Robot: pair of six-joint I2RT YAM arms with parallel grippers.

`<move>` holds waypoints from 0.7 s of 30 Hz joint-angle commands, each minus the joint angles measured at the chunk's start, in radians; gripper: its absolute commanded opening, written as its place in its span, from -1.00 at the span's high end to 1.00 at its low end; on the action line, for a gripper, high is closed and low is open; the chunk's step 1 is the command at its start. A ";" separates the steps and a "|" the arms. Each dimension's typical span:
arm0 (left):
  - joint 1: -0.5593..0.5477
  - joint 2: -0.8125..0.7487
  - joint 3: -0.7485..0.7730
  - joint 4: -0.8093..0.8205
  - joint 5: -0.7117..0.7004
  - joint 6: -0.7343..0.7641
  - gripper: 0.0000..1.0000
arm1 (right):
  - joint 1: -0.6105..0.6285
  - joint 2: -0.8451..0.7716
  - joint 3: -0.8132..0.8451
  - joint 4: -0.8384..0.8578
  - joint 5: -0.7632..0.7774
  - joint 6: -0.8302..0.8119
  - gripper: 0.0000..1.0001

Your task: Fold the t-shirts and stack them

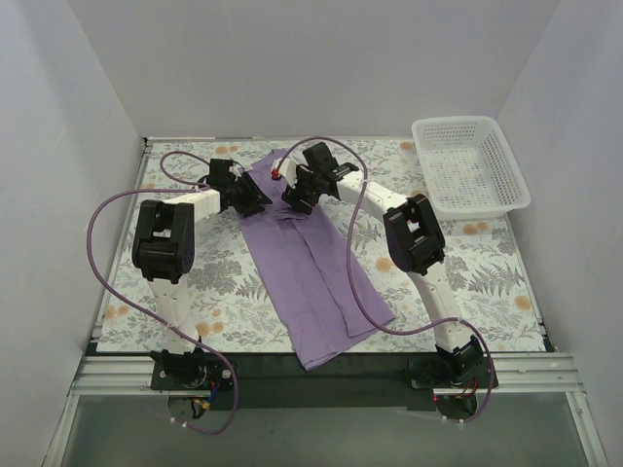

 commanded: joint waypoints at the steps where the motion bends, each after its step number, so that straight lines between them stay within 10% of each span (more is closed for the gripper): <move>1: -0.001 0.004 0.030 -0.007 0.022 0.012 0.25 | 0.010 0.007 0.037 0.031 0.021 -0.009 -0.39; 8: -0.001 0.019 0.030 -0.012 0.020 0.015 0.25 | 0.007 0.007 0.012 0.048 0.054 -0.026 -0.04; 15: 0.003 0.042 0.042 -0.049 -0.003 0.028 0.25 | -0.009 -0.006 -0.020 0.051 0.066 -0.034 0.79; 21: 0.004 0.049 0.050 -0.069 -0.027 0.028 0.25 | -0.022 -0.037 -0.081 0.055 0.072 -0.045 0.69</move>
